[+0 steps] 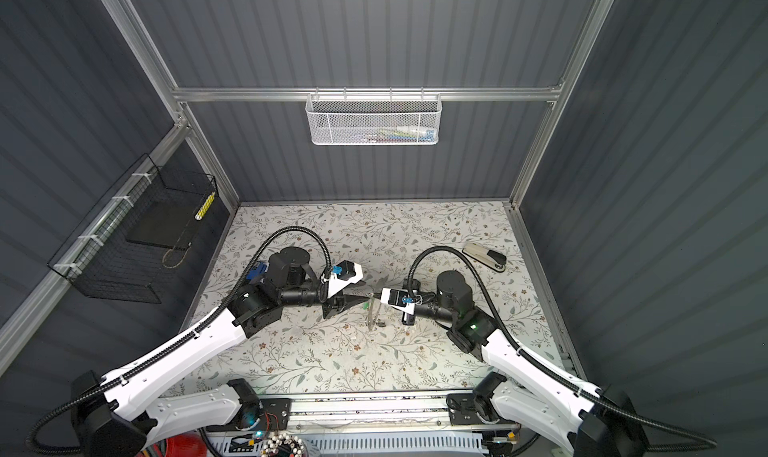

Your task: Put the keys on the keyring

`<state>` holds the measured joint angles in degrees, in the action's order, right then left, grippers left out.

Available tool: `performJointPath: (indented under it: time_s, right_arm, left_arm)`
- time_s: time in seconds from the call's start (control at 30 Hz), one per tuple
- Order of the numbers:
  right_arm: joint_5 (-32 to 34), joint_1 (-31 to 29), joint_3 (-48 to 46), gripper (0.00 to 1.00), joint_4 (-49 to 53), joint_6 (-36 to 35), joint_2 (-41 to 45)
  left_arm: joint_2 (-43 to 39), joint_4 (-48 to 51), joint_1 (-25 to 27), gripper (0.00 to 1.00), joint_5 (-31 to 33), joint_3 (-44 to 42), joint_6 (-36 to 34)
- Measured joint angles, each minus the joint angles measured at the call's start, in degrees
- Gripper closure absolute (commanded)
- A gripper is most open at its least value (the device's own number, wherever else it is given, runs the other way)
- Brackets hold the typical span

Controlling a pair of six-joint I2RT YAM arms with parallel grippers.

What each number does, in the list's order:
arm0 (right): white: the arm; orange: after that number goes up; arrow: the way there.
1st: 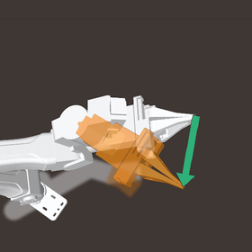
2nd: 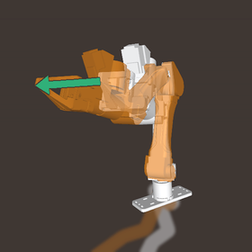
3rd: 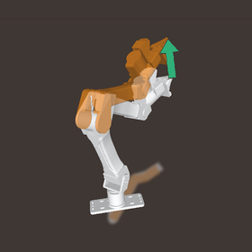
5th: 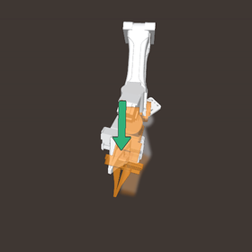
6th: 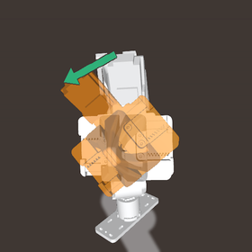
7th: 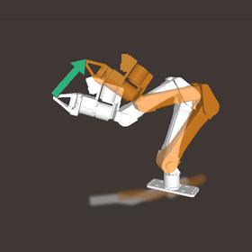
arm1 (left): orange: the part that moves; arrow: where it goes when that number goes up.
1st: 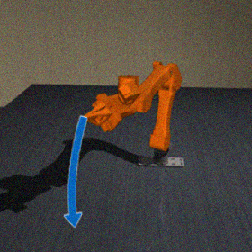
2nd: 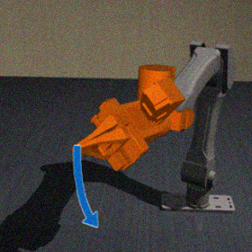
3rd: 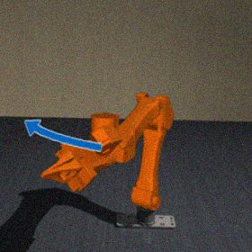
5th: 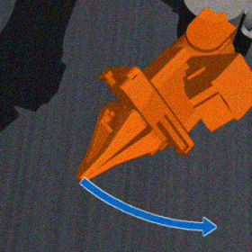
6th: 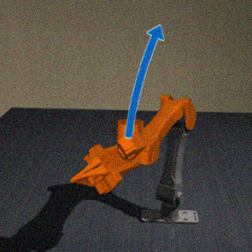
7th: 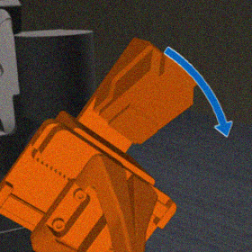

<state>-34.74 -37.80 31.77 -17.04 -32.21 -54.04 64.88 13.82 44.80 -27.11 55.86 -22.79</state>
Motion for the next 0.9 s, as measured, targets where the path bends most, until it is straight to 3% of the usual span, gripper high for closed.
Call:
performJointPath:
  time_s: [0.23,0.47,0.57,0.6,0.8,0.9]
  right_arm:
    - [-1.55,0.00,0.20,1.00,-0.46,1.18,0.09]
    - [-2.84,0.00,0.94,1.00,-0.92,1.81,0.09]
    - [-2.78,0.26,0.94,1.00,-0.98,2.21,0.02]
    - [-2.78,0.39,0.94,0.98,-0.98,2.34,-0.02]
    - [-0.59,0.46,0.96,0.64,-1.66,2.99,-0.07]
    - [2.60,0.33,0.92,0.60,-0.98,2.25,0.94]
  left_arm:
    - [0.42,-0.15,0.00,0.78,-1.88,0.00,-1.36]
    - [0.85,-0.11,-0.02,0.86,-3.63,0.09,-2.16]
    - [1.64,0.20,0.00,0.96,-4.24,0.42,-2.49]
    - [1.81,0.33,-0.02,1.00,-4.35,0.57,-2.89]
    - [2.91,3.43,-0.15,1.00,-3.50,2.64,-3.89]
    - [4.72,7.32,-0.15,1.00,-0.98,6.27,-4.26]
